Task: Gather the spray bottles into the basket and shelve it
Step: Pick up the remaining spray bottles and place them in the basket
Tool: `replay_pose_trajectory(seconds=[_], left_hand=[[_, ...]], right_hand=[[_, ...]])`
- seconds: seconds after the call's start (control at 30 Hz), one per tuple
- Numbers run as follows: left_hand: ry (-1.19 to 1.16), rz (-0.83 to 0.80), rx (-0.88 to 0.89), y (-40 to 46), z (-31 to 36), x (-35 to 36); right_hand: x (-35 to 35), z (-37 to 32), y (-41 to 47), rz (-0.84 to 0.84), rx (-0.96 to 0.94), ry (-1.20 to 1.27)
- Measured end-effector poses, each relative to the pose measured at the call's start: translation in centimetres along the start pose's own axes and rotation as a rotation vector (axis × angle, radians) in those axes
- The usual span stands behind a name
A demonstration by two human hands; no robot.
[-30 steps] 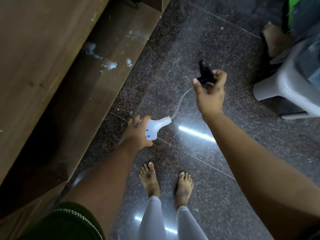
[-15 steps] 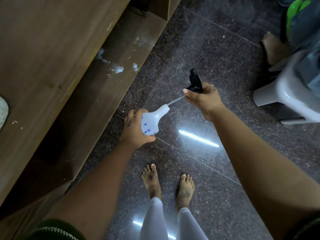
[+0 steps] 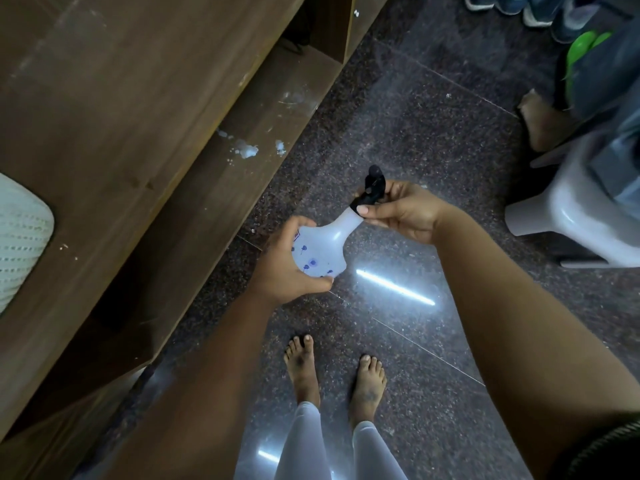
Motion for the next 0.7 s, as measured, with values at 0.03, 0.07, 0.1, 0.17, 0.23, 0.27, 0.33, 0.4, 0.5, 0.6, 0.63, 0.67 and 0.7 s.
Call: replay_pose_trajectory(seconds=[0.03,0.07,0.1,0.17,0.23,0.27,0.33,0.4,0.5,0.6,0.63,0.67,0.7], left_hand=[[-0.094,-0.062,-0.033,-0.1,0.2,0.1],[-0.175,-0.123,-0.058,-0.3,0.3,0.3],[-0.249,-0.175,-0.085,-0.4,0.4,0.5],[-0.352,-0.234,-0.139,-0.4,0.5,0.8],[-0.378,-0.218,-0.156,-0.2,0.8,0.9],[-0.355,-0.187,-0.147,-0.1,1.0,0.8],[-0.278,-0.105,-0.113,0.2,1.6,0.4],[-0.184,-0.029,-0.086,0.2,2.0,0.0],[-0.100,0.027,-0.095,0.0,2.0,0.0],[-0.012,0.048,-0.109,0.0,1.4,0.1],[0.001,0.044,-0.112,0.0,1.3,0.1],[0.008,0.037,-0.112,0.1,1.2,0.2],[0.010,0.033,-0.114,0.1,1.2,0.2]], right_hand=[[0.1,-0.5,-0.4,-0.057,0.015,0.001],[0.3,-0.8,-0.6,-0.109,0.023,0.000],[0.6,-1.1,-0.9,-0.155,0.027,0.007],[1.1,-1.6,-1.0,-0.208,0.029,0.052],[1.2,-1.9,-0.6,-0.174,0.005,0.071],[1.2,-1.8,-0.3,-0.131,-0.010,0.074],[1.2,-1.6,0.3,-0.028,-0.028,0.097],[1.3,-0.9,0.6,0.088,-0.045,0.138],[1.7,0.1,0.7,0.265,-0.073,0.172],[1.8,1.1,0.6,0.454,-0.081,0.146],[1.7,1.3,0.5,0.520,-0.082,0.124],[1.5,1.4,0.4,0.576,-0.088,0.103],[1.4,1.5,0.3,0.613,-0.097,0.094]])
Point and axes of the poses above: each hand's wrist, its own y-axis towards the middle knuckle, its own x-axis out of the palm, z = x × y, the point moved 7 cm from there along y, towards the middle knuckle, and after that the axes turned 3 degrees about z, right-handed, at the moved point
